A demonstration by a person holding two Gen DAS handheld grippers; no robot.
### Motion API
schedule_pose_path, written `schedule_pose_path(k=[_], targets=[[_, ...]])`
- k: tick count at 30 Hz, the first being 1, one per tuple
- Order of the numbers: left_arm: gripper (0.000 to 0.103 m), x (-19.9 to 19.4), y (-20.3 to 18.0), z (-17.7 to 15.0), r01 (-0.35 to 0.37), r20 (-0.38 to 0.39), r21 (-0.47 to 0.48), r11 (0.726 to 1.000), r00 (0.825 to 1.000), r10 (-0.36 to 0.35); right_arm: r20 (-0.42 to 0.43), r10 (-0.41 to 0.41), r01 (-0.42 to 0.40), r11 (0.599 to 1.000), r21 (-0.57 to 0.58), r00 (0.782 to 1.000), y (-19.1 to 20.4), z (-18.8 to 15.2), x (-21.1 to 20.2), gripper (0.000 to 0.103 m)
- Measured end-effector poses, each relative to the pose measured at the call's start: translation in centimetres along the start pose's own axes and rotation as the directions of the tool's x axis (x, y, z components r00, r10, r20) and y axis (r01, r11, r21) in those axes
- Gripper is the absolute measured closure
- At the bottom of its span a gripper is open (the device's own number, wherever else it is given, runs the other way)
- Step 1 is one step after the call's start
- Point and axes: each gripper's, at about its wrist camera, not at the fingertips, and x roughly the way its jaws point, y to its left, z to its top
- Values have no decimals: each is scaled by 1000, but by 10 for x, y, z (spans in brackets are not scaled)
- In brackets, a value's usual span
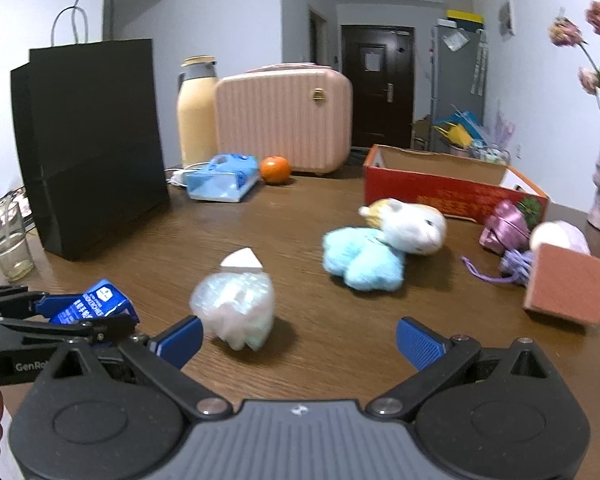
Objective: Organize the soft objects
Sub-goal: 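Grasp the clear plastic bag with the right gripper while the left gripper holds the tissue pack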
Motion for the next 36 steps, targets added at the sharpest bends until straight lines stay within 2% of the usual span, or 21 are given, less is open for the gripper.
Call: schedule_pose_path(k=[10, 15, 21, 27, 31, 36], targets=[[45, -1, 18, 1, -52, 7, -36, 998, 999, 53, -22, 56, -57, 997, -55, 998, 21, 13, 33, 0], [45, -2, 24, 2, -71, 14, -44, 997, 997, 71, -40, 59, -62, 994, -95, 997, 29, 15, 50, 0], [45, -1, 27, 2, -80, 11, -51, 995, 997, 80, -64, 65, -72, 990, -123, 996, 34, 17, 69, 5], [45, 1, 27, 2, -79, 8, -57, 995, 997, 80, -107, 82, -96, 985, -140, 991, 36, 16, 88, 23], [45, 3, 28, 2, -82, 5, -60, 995, 997, 82, -135, 92, -111, 984, -140, 987, 36, 13, 96, 45], [45, 4, 27, 2, -81, 3, -61, 995, 997, 81, -131, 111, -130, 982, -141, 985, 35, 11, 95, 54]])
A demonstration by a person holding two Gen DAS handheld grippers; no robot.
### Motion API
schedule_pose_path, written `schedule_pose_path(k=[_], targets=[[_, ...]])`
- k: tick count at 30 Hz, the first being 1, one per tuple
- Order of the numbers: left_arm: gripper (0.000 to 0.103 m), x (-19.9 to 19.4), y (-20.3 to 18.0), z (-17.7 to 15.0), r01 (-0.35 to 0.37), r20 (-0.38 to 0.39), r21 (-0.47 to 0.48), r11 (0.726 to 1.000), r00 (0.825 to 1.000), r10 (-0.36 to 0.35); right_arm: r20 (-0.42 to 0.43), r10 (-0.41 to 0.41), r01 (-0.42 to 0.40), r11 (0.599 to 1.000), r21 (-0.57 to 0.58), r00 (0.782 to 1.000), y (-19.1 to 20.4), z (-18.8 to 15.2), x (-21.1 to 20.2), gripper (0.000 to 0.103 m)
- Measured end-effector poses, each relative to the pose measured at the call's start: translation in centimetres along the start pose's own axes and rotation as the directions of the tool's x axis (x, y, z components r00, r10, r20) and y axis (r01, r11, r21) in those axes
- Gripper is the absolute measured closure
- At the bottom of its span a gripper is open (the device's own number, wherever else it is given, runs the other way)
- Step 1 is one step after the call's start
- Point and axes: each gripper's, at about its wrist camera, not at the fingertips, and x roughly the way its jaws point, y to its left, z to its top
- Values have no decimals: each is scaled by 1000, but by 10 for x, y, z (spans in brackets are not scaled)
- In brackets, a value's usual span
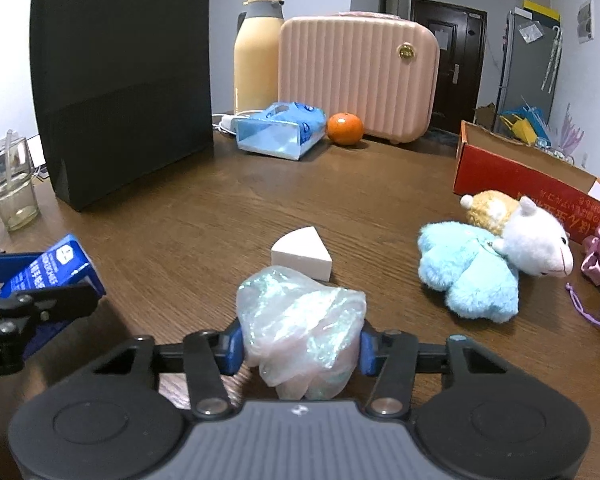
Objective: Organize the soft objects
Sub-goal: 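Grasp the clear plastic bag with the right gripper while the left gripper holds the tissue pack, then carry the tissue pack and plastic bag with both grippers over the orange cardboard box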
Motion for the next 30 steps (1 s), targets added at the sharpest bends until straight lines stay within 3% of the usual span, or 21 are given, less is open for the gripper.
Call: schedule_pose_path(k=[14, 30], targets=[[45, -1, -8, 8, 9, 19, 5, 1000, 1000, -9, 53, 3, -2, 1000, -4, 999, -8, 1, -18, 61], [45, 0, -48, 41, 63, 81, 34, 997, 995, -66, 142, -67, 61, 997, 46, 988, -59, 13, -53, 61]])
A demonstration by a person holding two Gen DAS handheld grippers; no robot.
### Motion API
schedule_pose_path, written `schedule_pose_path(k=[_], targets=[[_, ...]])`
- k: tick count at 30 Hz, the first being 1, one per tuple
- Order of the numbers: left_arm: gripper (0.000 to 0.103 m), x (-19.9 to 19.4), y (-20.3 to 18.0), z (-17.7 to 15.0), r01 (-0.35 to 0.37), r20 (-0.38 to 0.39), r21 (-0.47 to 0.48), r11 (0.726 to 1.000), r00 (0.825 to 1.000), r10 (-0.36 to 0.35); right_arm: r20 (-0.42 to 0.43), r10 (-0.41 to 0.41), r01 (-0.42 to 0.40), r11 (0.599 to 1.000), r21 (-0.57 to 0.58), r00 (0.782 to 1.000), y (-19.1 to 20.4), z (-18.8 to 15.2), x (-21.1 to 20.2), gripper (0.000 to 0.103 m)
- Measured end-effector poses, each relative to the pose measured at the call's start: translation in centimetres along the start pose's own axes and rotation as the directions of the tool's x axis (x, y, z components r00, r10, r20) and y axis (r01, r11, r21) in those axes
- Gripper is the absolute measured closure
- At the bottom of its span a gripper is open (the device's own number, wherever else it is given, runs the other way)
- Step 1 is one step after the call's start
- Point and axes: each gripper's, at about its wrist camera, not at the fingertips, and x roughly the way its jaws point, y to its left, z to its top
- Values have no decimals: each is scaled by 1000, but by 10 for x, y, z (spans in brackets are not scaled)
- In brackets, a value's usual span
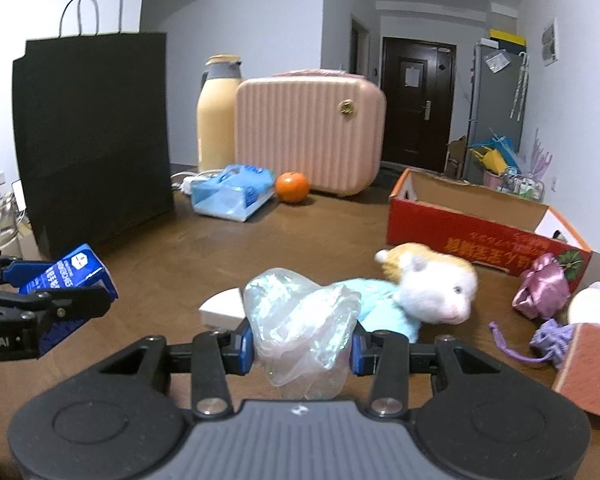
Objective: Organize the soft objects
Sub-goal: 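Carry the tissue pack and plastic bag with both grippers over the orange cardboard box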
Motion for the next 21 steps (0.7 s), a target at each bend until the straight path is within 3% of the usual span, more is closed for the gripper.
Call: schedule_pose_path(k=[21], targets=[[46, 43, -74, 58, 101, 71, 27, 994, 992, -103, 97, -97, 89, 992, 91, 990, -90, 22, -4, 61]])
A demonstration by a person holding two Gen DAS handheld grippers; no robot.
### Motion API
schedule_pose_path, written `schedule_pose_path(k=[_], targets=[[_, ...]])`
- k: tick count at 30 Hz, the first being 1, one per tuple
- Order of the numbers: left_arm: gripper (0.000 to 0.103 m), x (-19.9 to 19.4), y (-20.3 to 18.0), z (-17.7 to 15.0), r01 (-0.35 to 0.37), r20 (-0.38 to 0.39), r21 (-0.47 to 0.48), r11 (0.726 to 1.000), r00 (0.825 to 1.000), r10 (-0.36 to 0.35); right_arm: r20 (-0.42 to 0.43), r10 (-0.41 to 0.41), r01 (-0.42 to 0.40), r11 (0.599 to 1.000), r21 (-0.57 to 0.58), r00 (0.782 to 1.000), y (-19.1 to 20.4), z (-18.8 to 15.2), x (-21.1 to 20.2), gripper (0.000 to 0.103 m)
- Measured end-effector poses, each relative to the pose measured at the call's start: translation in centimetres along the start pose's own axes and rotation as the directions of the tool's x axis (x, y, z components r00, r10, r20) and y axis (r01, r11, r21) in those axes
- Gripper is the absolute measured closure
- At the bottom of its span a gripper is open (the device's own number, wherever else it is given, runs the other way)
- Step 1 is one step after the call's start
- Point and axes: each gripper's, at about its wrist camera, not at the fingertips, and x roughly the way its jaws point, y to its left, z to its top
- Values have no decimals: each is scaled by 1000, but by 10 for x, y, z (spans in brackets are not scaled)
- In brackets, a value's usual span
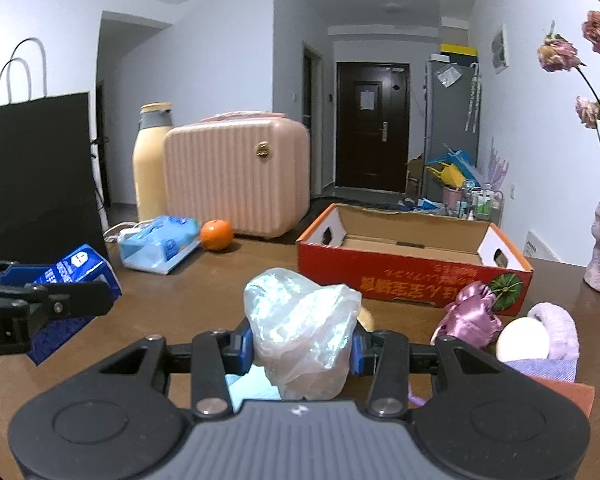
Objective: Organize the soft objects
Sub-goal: 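Carry the tissue pack and plastic bag with both grippers over the orange cardboard box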
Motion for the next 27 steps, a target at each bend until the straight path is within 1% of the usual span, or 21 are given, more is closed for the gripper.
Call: schedule_pose_path(k=[11, 27], targets=[[46, 44, -30, 35, 34, 23, -11, 999, 999, -34, 35, -44, 42, 997, 58, 998, -43, 19, 18, 61], [46, 103, -62, 85, 49, 87, -36, 998, 995, -46, 79, -112, 102, 987, 123, 991, -94, 66, 50, 60]])
